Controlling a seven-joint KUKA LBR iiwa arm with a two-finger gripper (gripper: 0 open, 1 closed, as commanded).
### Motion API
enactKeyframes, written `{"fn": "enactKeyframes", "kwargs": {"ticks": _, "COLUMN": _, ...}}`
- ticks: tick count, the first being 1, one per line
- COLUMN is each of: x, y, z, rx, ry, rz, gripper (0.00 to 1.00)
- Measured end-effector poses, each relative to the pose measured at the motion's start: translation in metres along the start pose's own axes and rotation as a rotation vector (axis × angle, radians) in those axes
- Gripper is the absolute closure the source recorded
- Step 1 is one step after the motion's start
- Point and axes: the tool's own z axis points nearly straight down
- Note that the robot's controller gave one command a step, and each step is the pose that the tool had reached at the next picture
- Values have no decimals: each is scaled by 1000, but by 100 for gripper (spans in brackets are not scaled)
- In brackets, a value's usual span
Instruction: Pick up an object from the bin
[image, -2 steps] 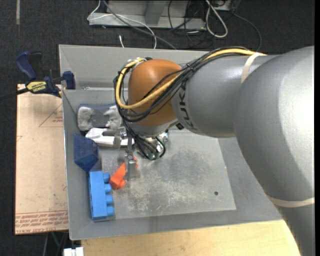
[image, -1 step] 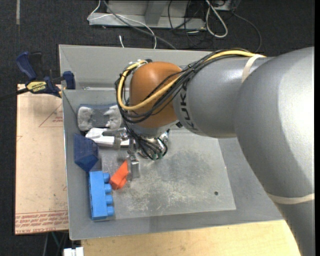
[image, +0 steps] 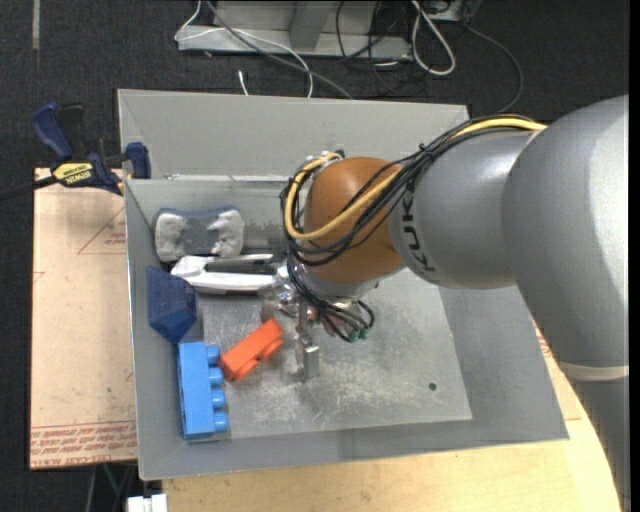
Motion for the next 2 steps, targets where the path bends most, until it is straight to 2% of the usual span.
{"fn": "enactKeyframes", "kwargs": {"ticks": 1, "x": 31, "y": 27, "z": 17, "rx": -4, "ry": -8, "rz": 52, "gripper": 0}}
{"fn": "enactKeyframes", "kwargs": {"ticks": 2, "x": 5, "y": 11, "z": 18, "rx": 1, "ry": -11, "rz": 26, "gripper": 100}}
